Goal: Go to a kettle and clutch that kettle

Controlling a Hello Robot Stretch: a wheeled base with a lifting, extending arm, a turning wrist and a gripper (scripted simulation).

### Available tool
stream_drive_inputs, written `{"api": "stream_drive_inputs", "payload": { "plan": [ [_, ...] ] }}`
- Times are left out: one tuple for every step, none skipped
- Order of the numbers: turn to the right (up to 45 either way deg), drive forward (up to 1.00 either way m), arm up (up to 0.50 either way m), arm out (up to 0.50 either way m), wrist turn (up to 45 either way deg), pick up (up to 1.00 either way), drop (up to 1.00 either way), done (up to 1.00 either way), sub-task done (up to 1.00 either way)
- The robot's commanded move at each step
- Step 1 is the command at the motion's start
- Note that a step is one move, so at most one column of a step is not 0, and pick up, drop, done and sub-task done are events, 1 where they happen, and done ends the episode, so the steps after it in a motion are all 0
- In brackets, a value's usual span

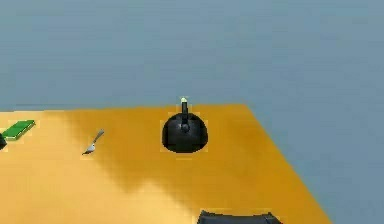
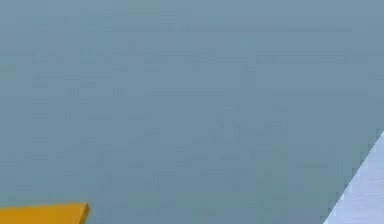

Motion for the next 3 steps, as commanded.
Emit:
{"api": "stream_drive_inputs", "payload": {
  "plan": [
    [-45.0, 0.0, 0.0, 0.0, 0.0, 0.0, 0.0, 0.0, 0.0],
    [-42.0, 0.0, 0.0, 0.0, 0.0, 0.0, 0.0, 0.0, 0.0],
    [0.0, 0.0, 0.5, 0.0, 0.0, 0.0, 0.0, 0.0, 0.0]
  ]
}}
